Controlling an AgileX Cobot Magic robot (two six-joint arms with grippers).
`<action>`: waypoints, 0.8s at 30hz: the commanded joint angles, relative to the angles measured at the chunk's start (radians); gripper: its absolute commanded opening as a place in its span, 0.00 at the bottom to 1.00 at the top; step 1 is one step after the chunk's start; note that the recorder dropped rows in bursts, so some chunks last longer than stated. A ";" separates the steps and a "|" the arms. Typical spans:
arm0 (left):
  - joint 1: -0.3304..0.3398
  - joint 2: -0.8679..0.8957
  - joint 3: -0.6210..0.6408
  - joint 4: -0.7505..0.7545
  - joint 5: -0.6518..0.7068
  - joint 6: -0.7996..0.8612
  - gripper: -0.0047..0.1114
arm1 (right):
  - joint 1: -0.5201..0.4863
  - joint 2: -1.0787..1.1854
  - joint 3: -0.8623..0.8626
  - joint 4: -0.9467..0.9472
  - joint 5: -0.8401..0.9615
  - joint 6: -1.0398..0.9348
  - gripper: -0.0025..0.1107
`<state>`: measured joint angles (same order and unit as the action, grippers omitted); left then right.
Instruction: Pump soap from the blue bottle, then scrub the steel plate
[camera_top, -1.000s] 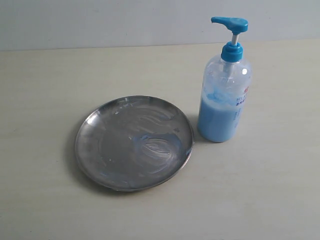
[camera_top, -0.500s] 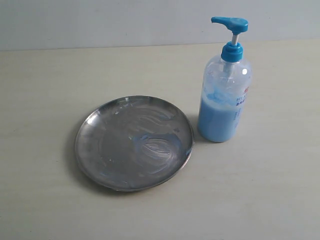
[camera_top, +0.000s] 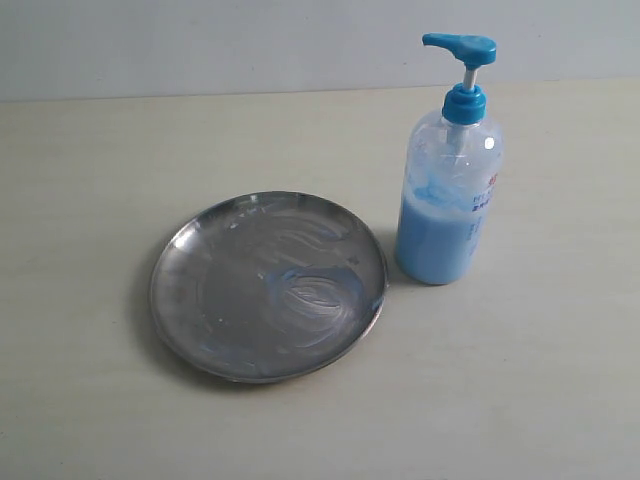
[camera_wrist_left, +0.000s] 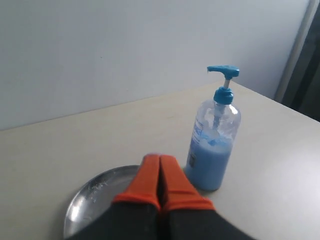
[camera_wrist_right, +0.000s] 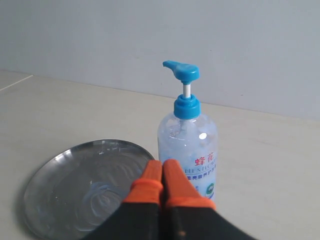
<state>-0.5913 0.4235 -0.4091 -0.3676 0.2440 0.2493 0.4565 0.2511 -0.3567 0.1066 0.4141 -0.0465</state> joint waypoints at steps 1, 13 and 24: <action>0.047 -0.066 0.051 0.127 -0.067 -0.161 0.04 | -0.003 -0.005 0.002 -0.001 -0.018 -0.007 0.02; 0.244 -0.239 0.221 0.448 -0.075 -0.414 0.04 | -0.003 -0.005 0.002 -0.001 -0.018 -0.007 0.02; 0.391 -0.373 0.396 0.463 -0.073 -0.414 0.04 | -0.003 -0.005 0.002 -0.001 -0.021 -0.007 0.02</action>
<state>-0.2156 0.0778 -0.0472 0.0905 0.1832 -0.1543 0.4565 0.2511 -0.3567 0.1066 0.4123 -0.0478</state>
